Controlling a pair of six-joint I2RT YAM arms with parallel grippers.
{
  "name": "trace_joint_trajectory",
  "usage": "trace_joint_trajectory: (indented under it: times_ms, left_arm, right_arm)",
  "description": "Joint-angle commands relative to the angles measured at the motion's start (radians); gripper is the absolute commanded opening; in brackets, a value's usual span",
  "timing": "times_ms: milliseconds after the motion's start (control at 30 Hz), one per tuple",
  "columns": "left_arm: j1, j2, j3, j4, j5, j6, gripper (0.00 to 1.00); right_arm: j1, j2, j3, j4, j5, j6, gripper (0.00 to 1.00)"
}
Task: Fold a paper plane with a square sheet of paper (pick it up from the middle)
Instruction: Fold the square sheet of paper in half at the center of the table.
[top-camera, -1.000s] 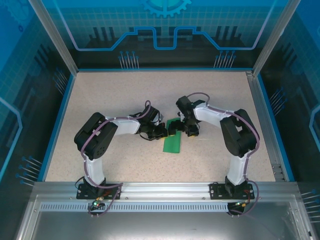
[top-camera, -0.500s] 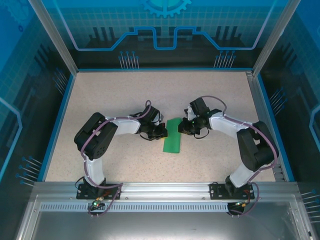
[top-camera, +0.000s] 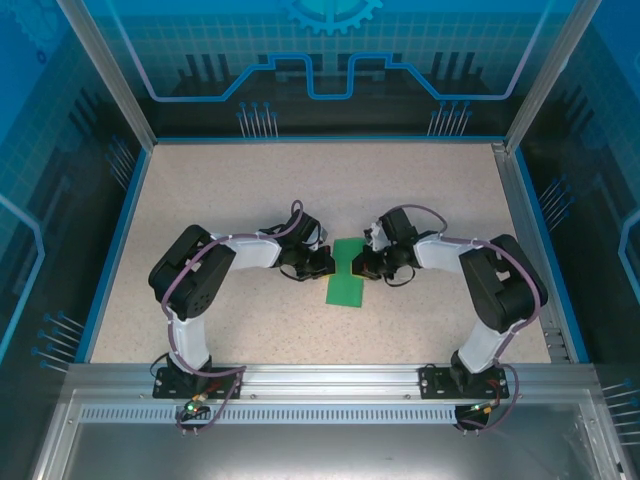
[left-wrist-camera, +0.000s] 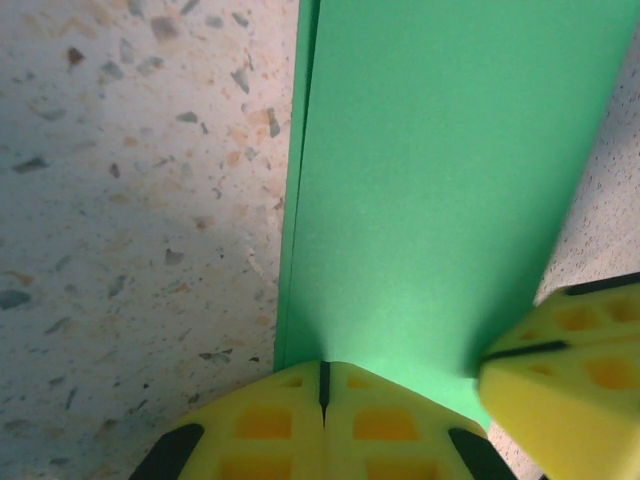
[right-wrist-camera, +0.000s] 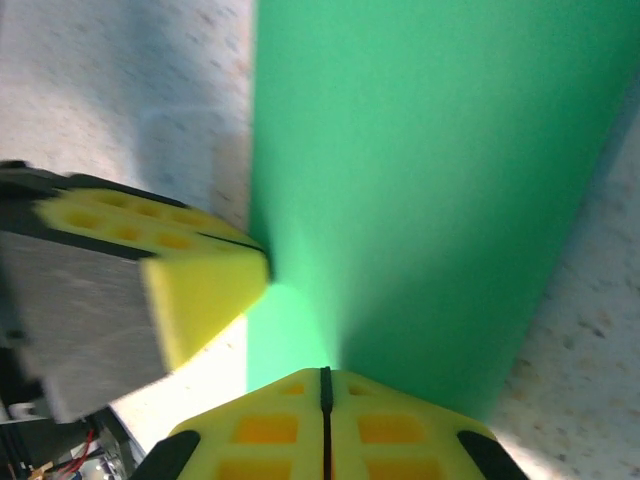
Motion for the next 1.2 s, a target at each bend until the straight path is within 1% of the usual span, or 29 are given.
trace_joint_trajectory:
  times_ms: [0,200,333,500,600,733,1000,1167]
  left_arm:
    - [-0.01,0.034,-0.005,-0.098,-0.046,0.025,0.0]
    - [-0.011,0.038,-0.003,-0.101,-0.045,0.028,0.0]
    - [-0.01,0.04,-0.004,-0.102,-0.045,0.029,0.0]
    - [-0.011,0.04,-0.003,-0.106,-0.046,0.034,0.0]
    - [-0.011,0.04,-0.003,-0.108,-0.046,0.034,0.0]
    - [-0.012,0.041,-0.006,-0.108,-0.048,0.034,0.0]
    - [-0.012,0.039,-0.003,-0.113,-0.049,0.037,0.0]
    - [-0.012,0.043,-0.003,-0.113,-0.051,0.036,0.0]
  right_arm:
    - [-0.027,0.034,-0.031,0.027,-0.021,-0.017,0.08]
    - [-0.04,0.054,-0.079,0.043,-0.011,-0.053,0.08]
    - [-0.055,0.055,-0.106,0.061,-0.03,-0.065,0.1]
    - [-0.05,-0.003,-0.087,0.106,-0.135,-0.058,0.14]
    - [-0.034,-0.052,-0.083,0.108,-0.142,-0.056,0.14]
    - [-0.029,-0.077,-0.109,0.118,-0.138,-0.047,0.14]
    - [-0.022,0.017,-0.175,0.17,-0.134,-0.052,0.14]
    - [-0.022,0.039,-0.189,0.165,-0.115,-0.067,0.14]
